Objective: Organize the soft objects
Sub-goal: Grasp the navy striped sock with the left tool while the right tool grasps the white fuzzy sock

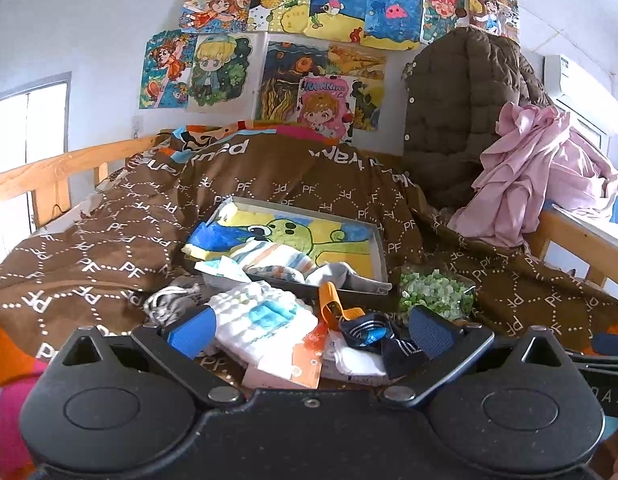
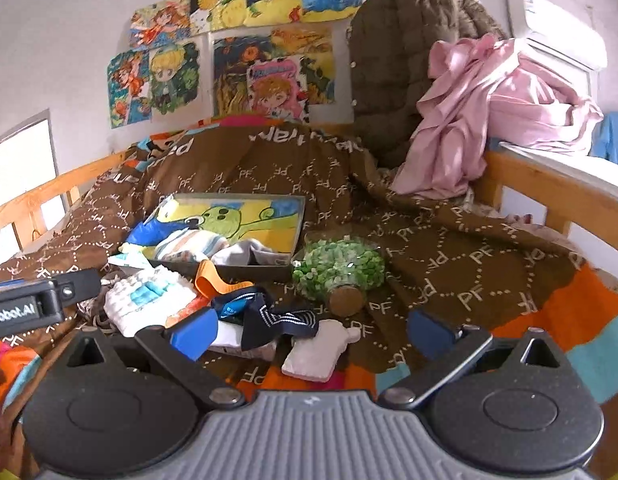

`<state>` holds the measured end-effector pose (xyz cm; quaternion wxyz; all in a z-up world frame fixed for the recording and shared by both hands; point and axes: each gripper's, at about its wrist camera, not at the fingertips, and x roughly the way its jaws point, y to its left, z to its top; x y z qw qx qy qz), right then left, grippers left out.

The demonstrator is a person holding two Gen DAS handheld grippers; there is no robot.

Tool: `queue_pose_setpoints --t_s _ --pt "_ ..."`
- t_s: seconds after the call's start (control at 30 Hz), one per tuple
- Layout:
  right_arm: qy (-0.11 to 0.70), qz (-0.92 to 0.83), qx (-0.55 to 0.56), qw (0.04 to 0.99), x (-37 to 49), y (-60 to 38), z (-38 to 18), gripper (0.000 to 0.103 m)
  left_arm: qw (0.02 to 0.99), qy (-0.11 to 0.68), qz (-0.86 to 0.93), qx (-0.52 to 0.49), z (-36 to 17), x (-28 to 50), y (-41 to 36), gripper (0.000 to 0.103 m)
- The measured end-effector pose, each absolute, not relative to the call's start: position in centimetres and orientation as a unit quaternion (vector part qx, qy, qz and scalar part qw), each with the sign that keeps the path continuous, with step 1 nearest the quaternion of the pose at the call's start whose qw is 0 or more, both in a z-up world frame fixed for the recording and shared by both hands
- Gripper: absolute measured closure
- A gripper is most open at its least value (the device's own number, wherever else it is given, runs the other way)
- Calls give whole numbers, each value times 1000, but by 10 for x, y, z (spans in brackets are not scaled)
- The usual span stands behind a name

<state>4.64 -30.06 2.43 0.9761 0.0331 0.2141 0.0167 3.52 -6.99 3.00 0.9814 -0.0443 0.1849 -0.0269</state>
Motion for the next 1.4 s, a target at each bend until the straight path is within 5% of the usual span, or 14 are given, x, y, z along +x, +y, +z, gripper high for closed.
queue_pose_setpoints --t_s 0.7,1.1,1.4 --pt "273 75 8 959 164 -345 -12 0 948 202 -232 83 -42 152 -95 1" --pt "343 159 -93 921 181 -322 -46 0 905 254 -333 69 -58 214 -96 3" --pt "386 166 -71 905 189 -320 -60 4 882 318 -345 28 -64 234 -115 8"
